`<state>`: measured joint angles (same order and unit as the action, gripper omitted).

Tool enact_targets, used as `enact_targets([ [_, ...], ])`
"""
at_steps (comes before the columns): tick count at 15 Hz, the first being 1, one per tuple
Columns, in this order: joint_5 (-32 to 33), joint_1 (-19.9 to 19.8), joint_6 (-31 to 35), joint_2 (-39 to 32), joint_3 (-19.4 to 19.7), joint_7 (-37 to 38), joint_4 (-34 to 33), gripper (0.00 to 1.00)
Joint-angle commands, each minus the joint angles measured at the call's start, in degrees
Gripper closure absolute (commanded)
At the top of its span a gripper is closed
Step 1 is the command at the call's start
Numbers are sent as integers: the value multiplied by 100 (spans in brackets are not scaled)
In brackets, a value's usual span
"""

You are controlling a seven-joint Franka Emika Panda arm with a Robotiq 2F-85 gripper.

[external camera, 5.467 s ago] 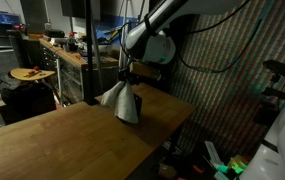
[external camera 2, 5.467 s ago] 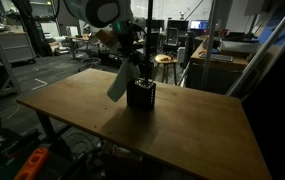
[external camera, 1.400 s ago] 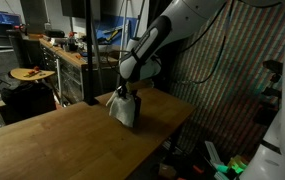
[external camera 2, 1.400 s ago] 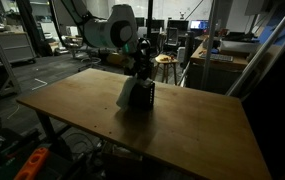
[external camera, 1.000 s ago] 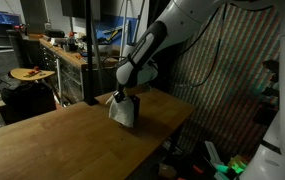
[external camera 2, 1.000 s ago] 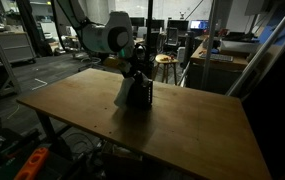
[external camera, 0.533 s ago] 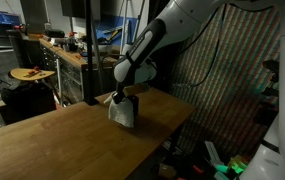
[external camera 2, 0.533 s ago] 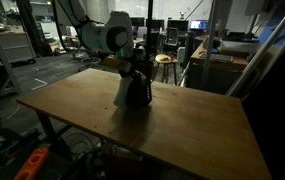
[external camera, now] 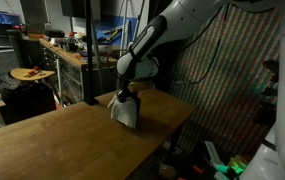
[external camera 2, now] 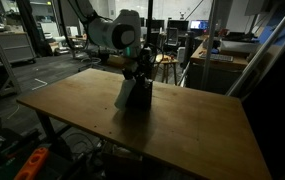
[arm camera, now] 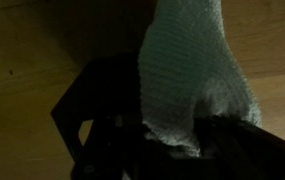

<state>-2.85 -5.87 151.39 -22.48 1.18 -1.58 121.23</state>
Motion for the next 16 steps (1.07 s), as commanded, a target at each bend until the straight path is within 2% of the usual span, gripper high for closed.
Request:
enact_targets([
  [1, -183, -183, -298, -17, -17, -259, -212, 98],
  [8, -226, -225, -393, -104, -95, -434, -215, 98],
  [16, -640, -309, -534, -327, -532, -1003, -262, 98],
])
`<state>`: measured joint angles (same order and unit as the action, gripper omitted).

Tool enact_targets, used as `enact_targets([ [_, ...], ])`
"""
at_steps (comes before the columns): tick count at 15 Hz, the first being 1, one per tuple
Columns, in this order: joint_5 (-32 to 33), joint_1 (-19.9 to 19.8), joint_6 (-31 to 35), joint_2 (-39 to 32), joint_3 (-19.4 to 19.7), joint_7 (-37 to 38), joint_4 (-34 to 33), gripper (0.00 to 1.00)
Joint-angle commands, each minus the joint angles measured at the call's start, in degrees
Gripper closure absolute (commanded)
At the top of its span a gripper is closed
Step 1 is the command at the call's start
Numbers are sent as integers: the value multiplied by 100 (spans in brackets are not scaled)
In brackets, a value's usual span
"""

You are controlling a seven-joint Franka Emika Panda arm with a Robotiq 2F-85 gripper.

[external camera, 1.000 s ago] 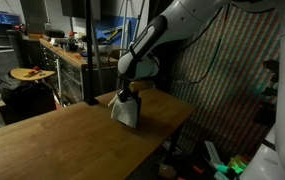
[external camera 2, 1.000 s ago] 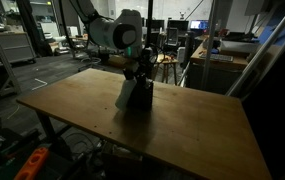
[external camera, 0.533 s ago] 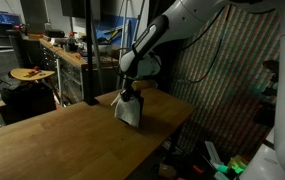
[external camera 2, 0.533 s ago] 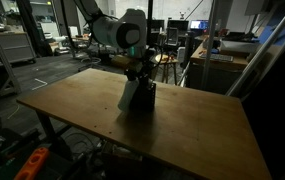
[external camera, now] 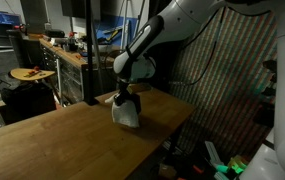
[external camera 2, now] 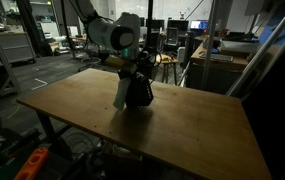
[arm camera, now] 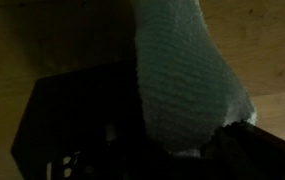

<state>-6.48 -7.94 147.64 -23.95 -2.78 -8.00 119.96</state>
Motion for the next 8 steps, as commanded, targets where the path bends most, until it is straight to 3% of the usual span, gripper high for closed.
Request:
enact_targets([
  [1, -335, -126, -169, -188, -147, -411, -133, 98],
  [8, -538, -307, -261, -49, -58, -610, -89, 98],
])
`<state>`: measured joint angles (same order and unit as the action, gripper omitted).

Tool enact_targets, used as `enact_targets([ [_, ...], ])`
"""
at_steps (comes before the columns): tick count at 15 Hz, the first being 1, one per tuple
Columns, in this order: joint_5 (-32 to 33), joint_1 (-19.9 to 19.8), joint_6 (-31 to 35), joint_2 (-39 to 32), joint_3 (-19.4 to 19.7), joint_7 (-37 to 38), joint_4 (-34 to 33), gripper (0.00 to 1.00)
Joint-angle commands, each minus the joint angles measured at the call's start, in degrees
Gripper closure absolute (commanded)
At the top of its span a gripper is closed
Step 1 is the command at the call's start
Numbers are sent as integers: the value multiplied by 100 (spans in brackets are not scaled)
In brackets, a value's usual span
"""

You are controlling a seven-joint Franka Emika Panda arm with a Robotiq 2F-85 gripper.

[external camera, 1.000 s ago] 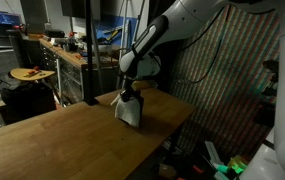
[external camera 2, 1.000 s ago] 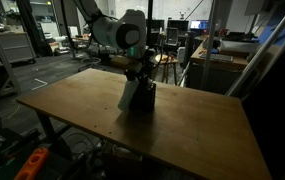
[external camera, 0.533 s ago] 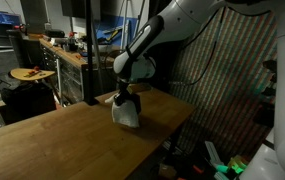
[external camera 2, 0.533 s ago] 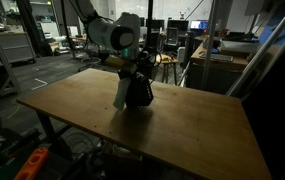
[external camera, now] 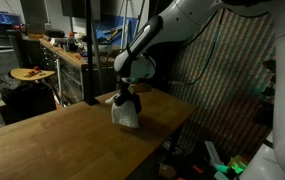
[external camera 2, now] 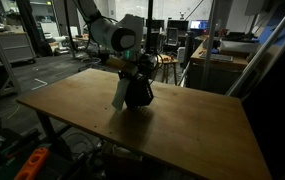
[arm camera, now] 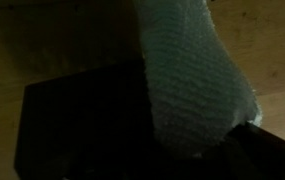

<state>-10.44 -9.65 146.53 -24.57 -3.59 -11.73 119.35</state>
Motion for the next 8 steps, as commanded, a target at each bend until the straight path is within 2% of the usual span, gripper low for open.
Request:
enact_targets([
  [1, -150, -159, -156, 34, 33, -245, -25, 98],
  [6, -124, -260, -181, 171, 144, -208, 27, 97],
  [7, -115, -267, -203, 190, 171, -175, 36, 72],
  [8, -113, -276, -202, 207, 196, -160, 52, 71],
])
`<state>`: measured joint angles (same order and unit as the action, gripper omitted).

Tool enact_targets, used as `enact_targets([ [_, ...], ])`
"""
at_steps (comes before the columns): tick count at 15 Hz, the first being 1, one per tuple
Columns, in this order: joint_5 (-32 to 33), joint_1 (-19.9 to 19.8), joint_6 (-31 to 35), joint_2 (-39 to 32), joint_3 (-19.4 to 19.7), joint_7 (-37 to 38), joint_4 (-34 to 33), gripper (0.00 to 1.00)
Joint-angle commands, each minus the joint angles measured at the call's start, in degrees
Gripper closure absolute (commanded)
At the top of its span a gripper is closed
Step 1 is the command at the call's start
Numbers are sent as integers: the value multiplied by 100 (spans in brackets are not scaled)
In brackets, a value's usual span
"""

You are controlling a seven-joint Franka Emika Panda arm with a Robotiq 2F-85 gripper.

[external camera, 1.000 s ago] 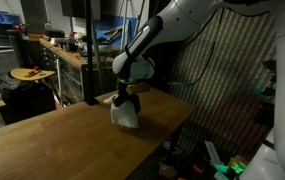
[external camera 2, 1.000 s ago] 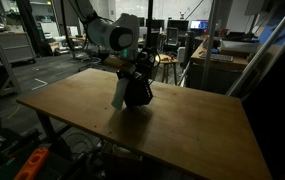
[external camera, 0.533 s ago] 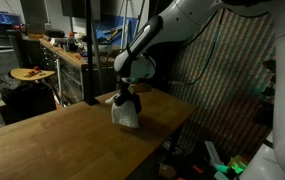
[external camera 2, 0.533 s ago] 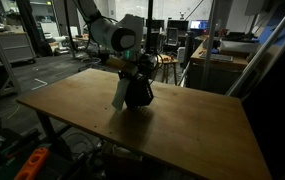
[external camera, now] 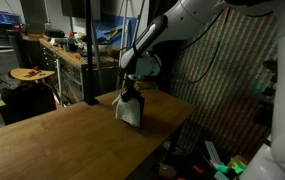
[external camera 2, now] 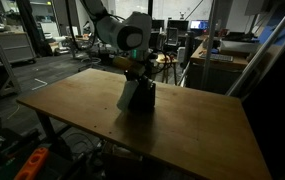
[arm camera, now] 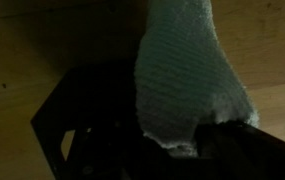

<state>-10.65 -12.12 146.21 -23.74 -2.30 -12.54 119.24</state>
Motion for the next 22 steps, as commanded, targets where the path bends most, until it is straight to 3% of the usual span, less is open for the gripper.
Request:
enact_targets([
  [1, -84, -34, -182, 136, 99, -76, 80, 64],
  [10, -221, -111, -178, 593, 225, -29, 444, 1],
  [20, -453, 10, -132, 1496, 309, -56, 1132, 0],
  [22, -462, 59, -56, 1617, 320, -43, 1237, 26],
])
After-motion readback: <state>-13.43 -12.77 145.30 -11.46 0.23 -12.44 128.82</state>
